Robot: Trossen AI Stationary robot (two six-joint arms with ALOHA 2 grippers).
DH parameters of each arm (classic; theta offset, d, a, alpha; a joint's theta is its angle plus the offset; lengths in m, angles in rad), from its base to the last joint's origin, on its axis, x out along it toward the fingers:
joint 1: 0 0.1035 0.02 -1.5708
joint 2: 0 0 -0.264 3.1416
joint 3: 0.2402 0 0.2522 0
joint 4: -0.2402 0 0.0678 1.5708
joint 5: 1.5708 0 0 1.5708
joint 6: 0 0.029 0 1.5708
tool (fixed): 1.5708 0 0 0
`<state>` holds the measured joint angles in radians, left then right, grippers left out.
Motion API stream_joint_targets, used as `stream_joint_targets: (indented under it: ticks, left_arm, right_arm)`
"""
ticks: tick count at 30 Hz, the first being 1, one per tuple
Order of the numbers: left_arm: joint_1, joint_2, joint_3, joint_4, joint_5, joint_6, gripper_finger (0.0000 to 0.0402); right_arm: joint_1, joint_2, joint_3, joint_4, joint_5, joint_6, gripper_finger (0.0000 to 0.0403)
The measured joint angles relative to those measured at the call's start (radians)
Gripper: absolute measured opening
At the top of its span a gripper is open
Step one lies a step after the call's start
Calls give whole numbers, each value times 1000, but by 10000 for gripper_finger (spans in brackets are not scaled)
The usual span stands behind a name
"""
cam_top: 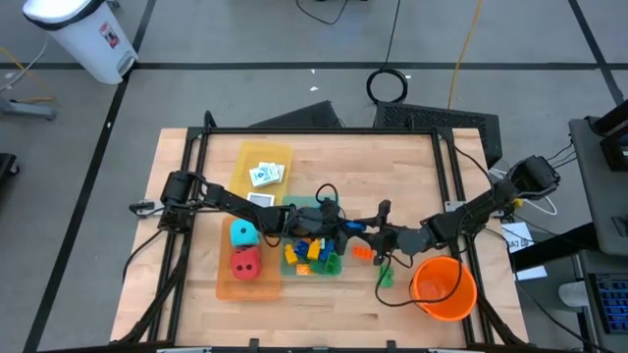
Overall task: Pick & Place Toys
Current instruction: Put the blue game piece into the green bin
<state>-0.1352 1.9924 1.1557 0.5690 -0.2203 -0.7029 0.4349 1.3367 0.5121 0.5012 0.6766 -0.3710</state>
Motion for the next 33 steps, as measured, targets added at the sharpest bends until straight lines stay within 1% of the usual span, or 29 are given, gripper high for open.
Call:
stream_joint_targets:
  ticks: [2,4,6,8,13,16,19,22,24,26,29,33]
  left_arm:
    - [4,-8,0,-9,33,13,134]
    - [9,-27,0,-24,66,41,134]
    - [9,-57,0,-63,66,74,134]
    - [1,-96,0,-127,46,97,134]
    - [-44,-180,0,-275,-101,139,134]
    - [-71,-212,-2,-331,-181,154,134]
    - [-88,-252,-32,-372,-208,151,133]
    - [-91,-308,-104,-392,-216,114,133]
    - [-91,-342,-157,-375,-224,91,133]
    - [-86,-374,-214,-366,-212,69,132]
    - [-76,-391,-288,-308,-142,47,132]
    - [-56,-387,-323,-268,-67,43,132]
  right_arm:
    - [11,-4,0,-9,11,20,116]
    - [25,-5,3,-6,59,54,126]
    - [42,-16,4,-9,115,79,139]
    - [59,-34,2,-37,158,85,153]
    - [97,-104,2,-80,157,123,179]
    - [109,-159,1,-146,156,158,188]
    - [111,-219,3,-199,157,201,191]
    - [111,-262,1,-247,157,242,190]
    - [111,-288,-3,-275,157,251,188]
    - [110,-298,-10,-265,157,253,186]
    - [107,-309,-23,-272,157,255,183]
    - [95,-308,-29,-262,155,257,184]
